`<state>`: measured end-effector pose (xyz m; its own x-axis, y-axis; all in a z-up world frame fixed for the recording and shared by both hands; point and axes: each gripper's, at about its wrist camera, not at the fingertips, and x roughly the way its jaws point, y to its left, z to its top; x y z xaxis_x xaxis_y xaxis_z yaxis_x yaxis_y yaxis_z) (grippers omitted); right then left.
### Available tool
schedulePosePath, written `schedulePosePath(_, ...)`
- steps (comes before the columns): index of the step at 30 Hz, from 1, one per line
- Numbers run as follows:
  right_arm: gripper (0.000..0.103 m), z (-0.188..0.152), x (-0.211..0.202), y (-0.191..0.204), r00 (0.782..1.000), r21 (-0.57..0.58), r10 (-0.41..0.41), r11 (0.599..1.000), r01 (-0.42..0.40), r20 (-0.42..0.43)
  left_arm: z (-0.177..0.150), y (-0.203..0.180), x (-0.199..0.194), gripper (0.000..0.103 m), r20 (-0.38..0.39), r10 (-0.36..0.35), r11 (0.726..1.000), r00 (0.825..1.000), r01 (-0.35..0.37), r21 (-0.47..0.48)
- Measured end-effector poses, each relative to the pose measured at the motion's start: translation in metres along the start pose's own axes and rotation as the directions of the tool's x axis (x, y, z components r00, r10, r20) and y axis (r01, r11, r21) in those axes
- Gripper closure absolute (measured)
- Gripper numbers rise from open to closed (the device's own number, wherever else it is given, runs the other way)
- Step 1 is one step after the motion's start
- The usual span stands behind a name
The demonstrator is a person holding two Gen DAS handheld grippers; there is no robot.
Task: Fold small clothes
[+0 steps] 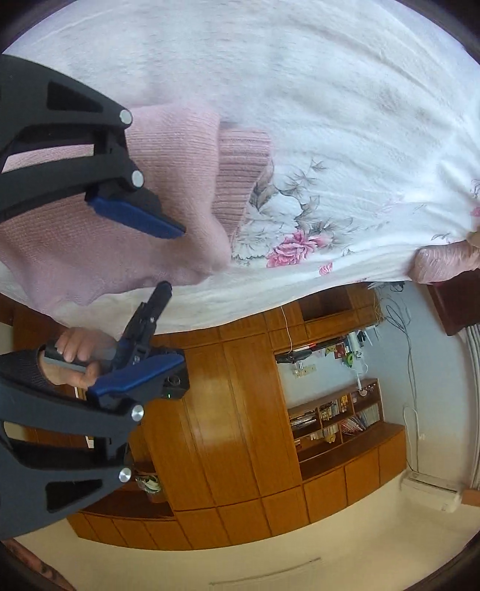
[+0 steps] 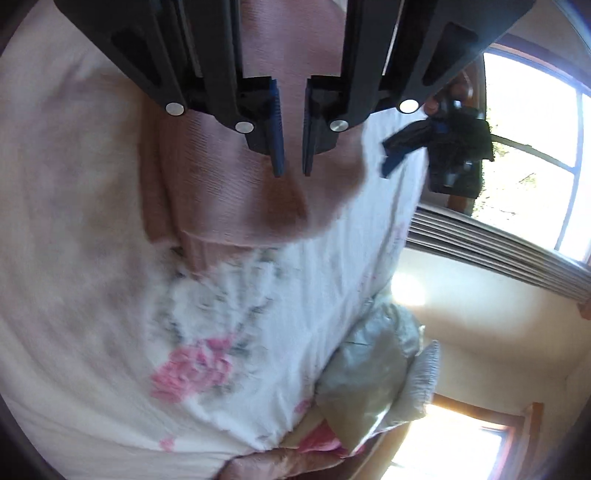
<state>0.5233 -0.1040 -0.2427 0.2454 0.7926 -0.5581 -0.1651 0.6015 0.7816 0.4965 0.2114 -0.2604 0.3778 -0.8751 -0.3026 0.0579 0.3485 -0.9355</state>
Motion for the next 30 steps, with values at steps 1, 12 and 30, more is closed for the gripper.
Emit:
schedulePosePath(1,0.088,0.005,0.007,0.015,1.000,-0.018,0.015,1.000,-0.015,-0.010,0.003,0.002,0.007,0.038,-0.014,0.020,1.000,1.000,-0.020,0.002)
schedulePosePath(12,0.103,0.015,0.069,-0.022,0.979,0.050,-0.100,0.993,0.111,-0.179,-0.004,0.021,0.013,0.043,0.034,0.029,0.997,0.999,-0.026,-0.078)
schedulePosePath(30,0.091,-0.023,-0.025,-0.048,1.000,0.054,-0.022,0.998,0.022,-0.005,-0.063,-0.027,0.005,0.040,-0.064,0.025,0.994,0.998,-0.019,0.105)
